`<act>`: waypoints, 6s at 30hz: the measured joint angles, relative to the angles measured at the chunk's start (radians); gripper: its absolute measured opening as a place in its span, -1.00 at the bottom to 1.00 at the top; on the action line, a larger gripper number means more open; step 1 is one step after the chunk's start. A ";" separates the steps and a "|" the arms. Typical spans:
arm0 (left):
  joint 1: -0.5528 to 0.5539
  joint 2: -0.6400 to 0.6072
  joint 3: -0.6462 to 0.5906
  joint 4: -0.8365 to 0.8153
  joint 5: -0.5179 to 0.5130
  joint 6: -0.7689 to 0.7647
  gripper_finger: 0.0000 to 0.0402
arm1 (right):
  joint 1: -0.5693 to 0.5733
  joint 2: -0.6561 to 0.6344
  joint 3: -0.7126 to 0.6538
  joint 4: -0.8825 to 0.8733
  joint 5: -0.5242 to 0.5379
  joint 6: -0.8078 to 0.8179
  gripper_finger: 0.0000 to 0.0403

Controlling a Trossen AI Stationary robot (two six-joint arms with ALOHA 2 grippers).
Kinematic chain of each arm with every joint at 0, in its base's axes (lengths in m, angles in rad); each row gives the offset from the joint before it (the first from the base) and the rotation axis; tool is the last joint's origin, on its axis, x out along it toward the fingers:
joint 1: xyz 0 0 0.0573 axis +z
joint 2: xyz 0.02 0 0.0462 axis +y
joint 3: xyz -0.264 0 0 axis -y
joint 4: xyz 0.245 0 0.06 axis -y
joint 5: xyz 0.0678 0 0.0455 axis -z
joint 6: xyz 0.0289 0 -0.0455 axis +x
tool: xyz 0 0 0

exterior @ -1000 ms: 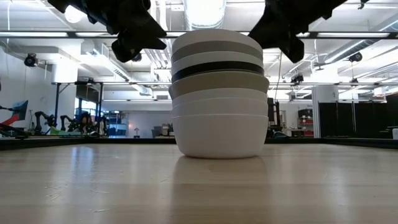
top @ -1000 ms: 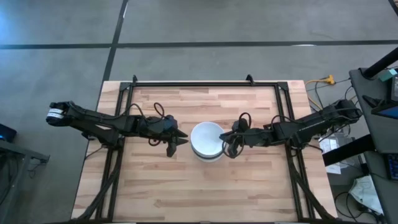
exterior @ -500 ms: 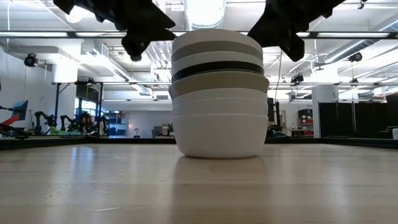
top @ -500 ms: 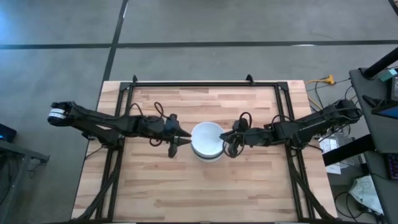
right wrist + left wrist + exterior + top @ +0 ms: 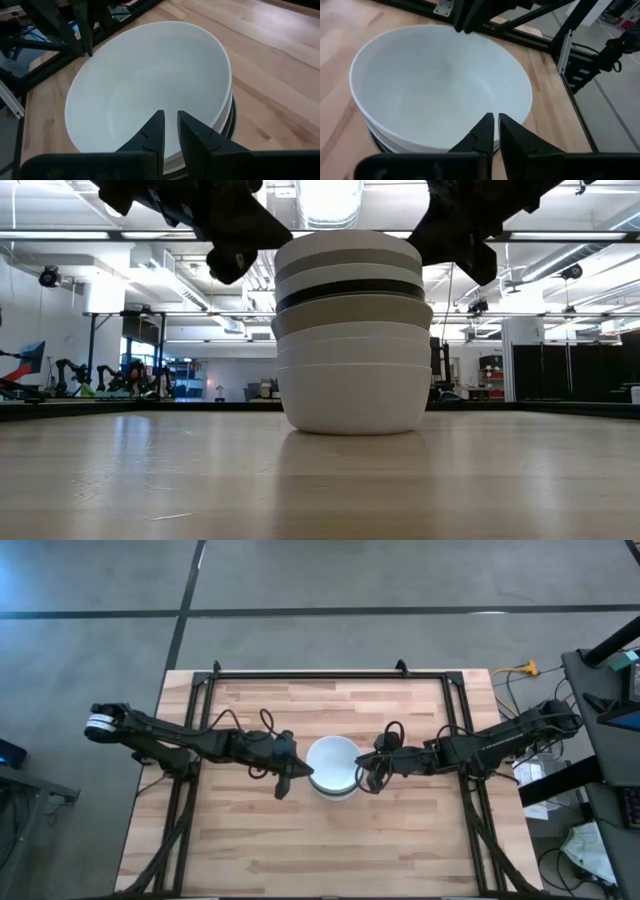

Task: Nest bowls inside each other
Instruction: Stack the white bowl on the gray bowl, then return to Home Position

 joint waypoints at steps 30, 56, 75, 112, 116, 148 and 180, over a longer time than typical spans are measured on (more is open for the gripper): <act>0.014 -0.379 0.002 0.418 -0.071 0.022 -0.94 | -0.031 -0.147 0.060 1.030 -0.268 -0.506 -0.90; 0.015 -1.056 -0.038 -0.380 -0.556 0.068 -0.94 | -0.062 -1.030 -0.237 0.563 0.052 -0.633 -0.96; 0.015 -1.243 -0.192 -0.387 -0.553 0.025 -0.94 | -0.061 -1.265 -0.330 0.449 0.091 -0.648 -0.96; 0.013 -1.253 -0.776 0.021 -0.429 -0.238 -0.94 | -0.072 -1.264 -0.788 0.677 0.050 -0.124 -0.96; 0.016 -1.253 -0.776 0.007 -0.429 -0.209 -0.94 | -0.142 -1.265 -0.782 0.686 0.046 -0.132 -0.96; 0.019 -1.242 -0.779 -0.053 -0.268 -0.262 -0.94 | -0.340 -1.263 -0.785 0.222 -0.384 0.155 -0.96; 0.019 -0.913 -0.779 -0.020 -0.256 -0.076 -0.93 | -0.340 -1.235 -0.784 0.133 -0.373 0.103 -0.96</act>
